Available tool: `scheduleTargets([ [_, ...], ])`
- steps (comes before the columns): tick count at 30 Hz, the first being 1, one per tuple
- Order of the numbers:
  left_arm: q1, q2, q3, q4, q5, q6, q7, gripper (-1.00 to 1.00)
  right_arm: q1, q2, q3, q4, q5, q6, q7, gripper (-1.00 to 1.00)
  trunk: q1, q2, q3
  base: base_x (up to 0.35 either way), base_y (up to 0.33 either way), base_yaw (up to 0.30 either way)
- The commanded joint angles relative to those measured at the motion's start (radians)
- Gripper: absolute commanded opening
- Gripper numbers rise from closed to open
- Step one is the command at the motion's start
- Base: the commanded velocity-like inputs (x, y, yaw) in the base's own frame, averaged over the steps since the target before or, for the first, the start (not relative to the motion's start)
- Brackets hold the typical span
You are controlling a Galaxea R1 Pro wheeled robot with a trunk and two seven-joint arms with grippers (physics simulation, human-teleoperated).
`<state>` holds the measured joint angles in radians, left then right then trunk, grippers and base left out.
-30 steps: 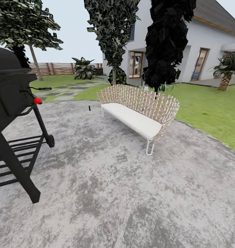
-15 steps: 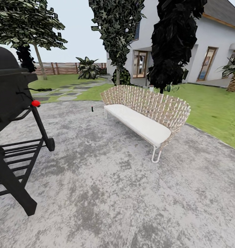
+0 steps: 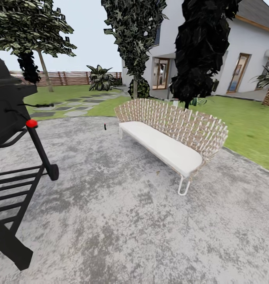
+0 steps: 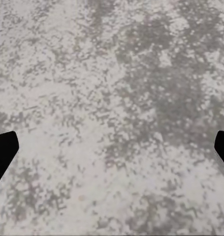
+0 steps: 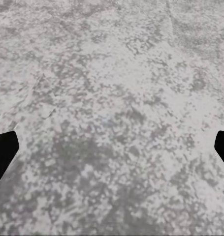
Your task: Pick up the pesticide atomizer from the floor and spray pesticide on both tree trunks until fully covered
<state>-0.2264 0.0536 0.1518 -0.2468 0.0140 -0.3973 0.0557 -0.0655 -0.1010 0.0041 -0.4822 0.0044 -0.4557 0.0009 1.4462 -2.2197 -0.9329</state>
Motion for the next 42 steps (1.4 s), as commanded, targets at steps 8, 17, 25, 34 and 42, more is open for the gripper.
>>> scheduleTargets([
  [8,-0.001,0.0,-0.001,0.001,0.001,-0.005,0.003,1.0,-0.001,0.0,0.001,0.001,0.001,-0.003,-0.002,1.0,0.0,0.0,-0.003,0.336,0.084,0.144],
  [17,-0.001,0.0,-0.001,0.001,0.001,-0.006,0.003,1.0,0.0,0.0,0.001,0.001,0.0,-0.003,-0.002,1.0,0.0,0.0,-0.004,0.336,0.018,0.158],
  [25,-0.001,0.0,-0.001,0.001,0.001,-0.006,0.003,1.0,-0.001,0.0,0.001,0.002,0.002,-0.003,-0.002,1.0,0.0,0.0,-0.004,0.336,0.001,0.008],
  [34,-0.001,0.0,-0.001,0.001,0.001,-0.005,0.003,1.0,0.0,0.0,0.001,0.001,0.001,-0.003,-0.002,1.0,0.0,0.0,-0.004,0.337,0.0,0.0],
  [42,-0.001,0.0,-0.001,0.001,0.0,-0.006,0.003,1.0,-0.001,0.001,0.001,0.001,0.001,-0.003,-0.002,1.0,0.0,0.0,-0.004,0.337,0.0,0.106],
])
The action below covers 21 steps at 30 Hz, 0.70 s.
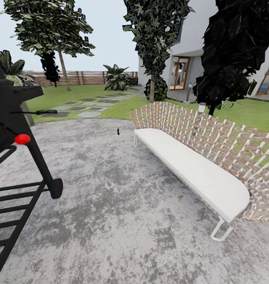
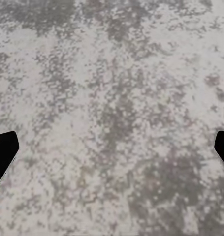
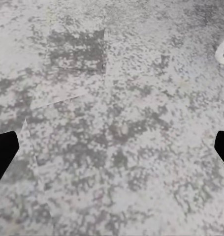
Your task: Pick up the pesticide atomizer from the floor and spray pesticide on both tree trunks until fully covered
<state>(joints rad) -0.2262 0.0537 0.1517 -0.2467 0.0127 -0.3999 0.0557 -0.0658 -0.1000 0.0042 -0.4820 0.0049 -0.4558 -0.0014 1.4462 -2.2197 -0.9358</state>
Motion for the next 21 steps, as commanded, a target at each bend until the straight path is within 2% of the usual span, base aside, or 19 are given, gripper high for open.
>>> scheduleTargets([
  [1,-0.001,0.0,-0.001,0.001,0.001,-0.003,0.003,1.0,0.0,0.0,0.0,0.0,0.001,-0.003,0.0,1.0,0.0,0.0,-0.001,0.336,0.0,0.248],
  [13,-0.001,0.0,-0.001,0.001,0.001,-0.004,0.003,1.0,0.0,0.0,0.0,0.001,0.001,-0.003,0.0,1.0,0.0,0.0,-0.001,0.337,0.0,0.263],
  [21,-0.001,0.0,-0.001,0.001,0.001,-0.004,0.003,1.0,0.0,0.0,0.0,0.002,0.001,-0.003,0.0,1.0,0.0,0.0,-0.001,0.337,0.0,0.044],
])
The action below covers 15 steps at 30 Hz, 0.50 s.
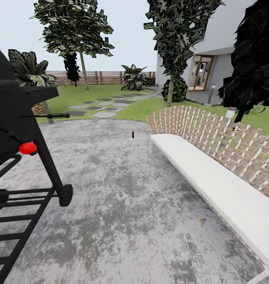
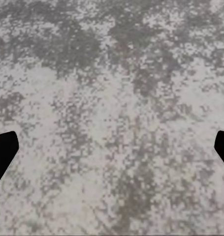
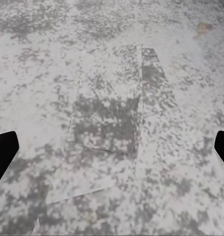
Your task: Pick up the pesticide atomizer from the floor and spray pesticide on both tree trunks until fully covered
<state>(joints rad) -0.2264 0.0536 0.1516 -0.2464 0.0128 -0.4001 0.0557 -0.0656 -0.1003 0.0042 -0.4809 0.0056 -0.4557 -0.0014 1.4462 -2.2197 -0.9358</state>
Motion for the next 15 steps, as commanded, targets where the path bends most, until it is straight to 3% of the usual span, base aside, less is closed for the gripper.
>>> scheduleTargets([
  [1,-0.001,0.0,-0.001,0.001,0.001,-0.003,0.003,1.0,0.0,0.0,0.0,0.001,0.001,-0.003,0.0,1.0,0.0,0.0,-0.001,0.337,0.0,0.005],
  [15,-0.001,0.0,-0.001,0.001,0.003,-0.003,0.003,1.0,0.0,0.0,0.0,0.002,0.001,-0.003,0.0,1.0,0.0,0.0,-0.001,0.337,0.0,0.001],
])
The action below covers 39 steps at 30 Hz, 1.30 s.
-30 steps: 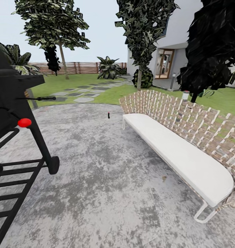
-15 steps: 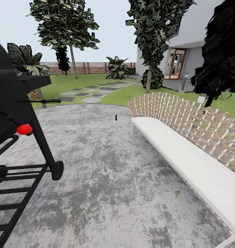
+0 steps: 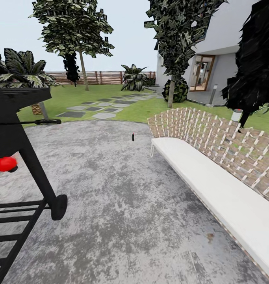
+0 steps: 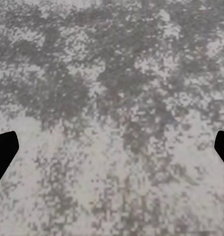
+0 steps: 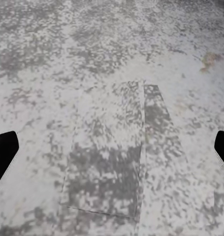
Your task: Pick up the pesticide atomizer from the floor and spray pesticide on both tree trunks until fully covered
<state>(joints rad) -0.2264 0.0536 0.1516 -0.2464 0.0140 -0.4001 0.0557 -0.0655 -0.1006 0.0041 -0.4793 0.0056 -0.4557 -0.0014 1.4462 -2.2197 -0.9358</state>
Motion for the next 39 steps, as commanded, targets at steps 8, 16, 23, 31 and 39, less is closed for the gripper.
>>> scheduleTargets([
  [8,-0.001,0.0,-0.001,0.001,0.001,-0.003,0.003,1.0,0.0,0.0,0.001,0.0,0.001,-0.003,0.0,1.0,0.0,0.0,-0.001,0.337,0.0,0.0],
  [16,-0.001,0.0,-0.001,0.001,0.001,-0.004,0.003,1.0,0.0,0.0,0.001,0.001,0.002,-0.003,0.002,1.0,0.0,0.0,-0.001,0.337,0.0,0.0],
  [23,-0.001,0.0,-0.001,0.001,0.001,-0.003,0.003,1.0,0.0,0.0,0.001,0.001,0.002,-0.003,0.002,1.0,0.0,0.0,-0.001,0.336,0.0,0.0],
  [31,-0.001,0.0,-0.001,0.001,0.001,-0.003,0.003,1.0,0.0,0.0,0.001,0.0,0.001,-0.003,0.001,1.0,0.0,0.0,-0.001,0.337,0.0,0.0],
  [39,-0.001,0.0,-0.001,0.001,0.001,-0.003,0.003,1.0,-0.001,0.0,0.001,0.0,0.001,-0.003,0.0,1.0,0.0,0.0,-0.001,0.336,0.0,0.0],
])
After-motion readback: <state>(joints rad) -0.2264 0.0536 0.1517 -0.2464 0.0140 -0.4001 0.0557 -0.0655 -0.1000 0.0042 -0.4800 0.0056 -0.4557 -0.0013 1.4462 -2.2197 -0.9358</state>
